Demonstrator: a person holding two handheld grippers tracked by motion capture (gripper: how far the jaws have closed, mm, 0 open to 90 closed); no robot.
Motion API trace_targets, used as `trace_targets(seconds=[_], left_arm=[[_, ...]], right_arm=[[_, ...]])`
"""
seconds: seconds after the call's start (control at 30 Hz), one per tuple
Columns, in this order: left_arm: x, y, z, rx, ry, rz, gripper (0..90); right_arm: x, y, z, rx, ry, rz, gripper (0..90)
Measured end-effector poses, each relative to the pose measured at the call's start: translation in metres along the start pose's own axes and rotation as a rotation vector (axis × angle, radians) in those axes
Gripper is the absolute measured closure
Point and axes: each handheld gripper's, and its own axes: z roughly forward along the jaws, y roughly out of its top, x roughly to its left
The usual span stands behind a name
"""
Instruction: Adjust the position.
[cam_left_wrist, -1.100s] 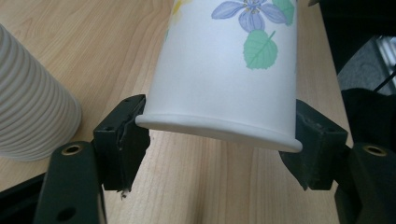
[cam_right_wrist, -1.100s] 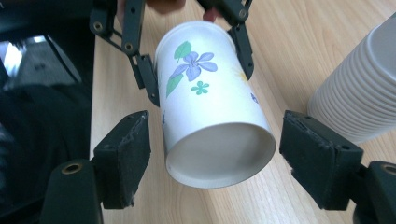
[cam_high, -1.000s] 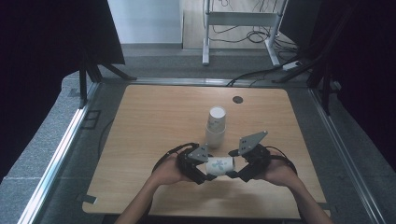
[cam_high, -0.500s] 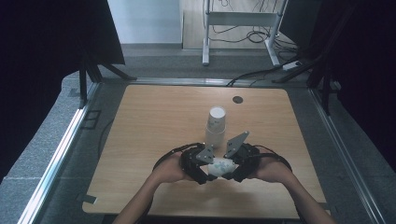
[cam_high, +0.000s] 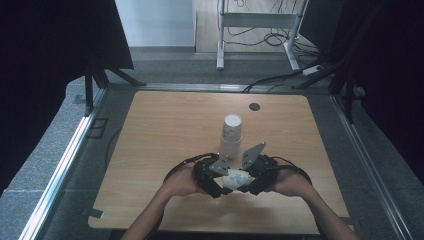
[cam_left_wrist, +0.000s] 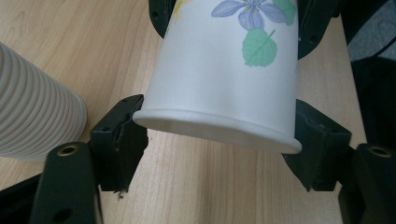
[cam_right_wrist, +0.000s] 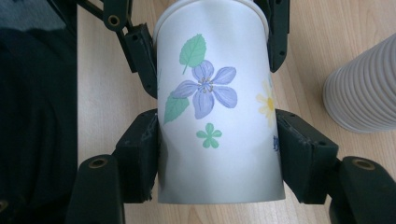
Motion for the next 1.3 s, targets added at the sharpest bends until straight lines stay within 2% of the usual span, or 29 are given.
trace_targets(seconds=[0.1, 0.37, 0.53, 0.83, 1.03, 1.3], left_arm=[[0.001, -0.002, -0.003, -0.034, -0.008, -0.026, 22.1], [0.004, -0.01, -0.013, -0.124, -0.046, -0.086, 21.1], [0.007, -0.013, -0.016, -0.172, -0.066, -0.114, 20.5], [0.008, -0.015, -0.019, -0.228, -0.079, -0.136, 15.9], [0.009, -0.016, -0.019, -0.265, -0.093, -0.153, 15.9], [0.009, -0.015, -0.019, -0.296, -0.105, -0.152, 16.5]], right_arm=[[0.001, -0.003, -0.003, -0.035, 0.001, 0.01, 35.9], [0.0, -0.017, -0.009, -0.174, 0.005, 0.046, 35.8], [0.0, -0.025, -0.009, -0.235, 0.004, 0.058, 35.8], [0.002, -0.038, -0.006, -0.345, 0.005, 0.099, 35.8], [0.003, -0.045, -0.006, -0.397, 0.002, 0.116, 35.7], [0.004, -0.052, -0.006, -0.454, 0.003, 0.127, 35.8]])
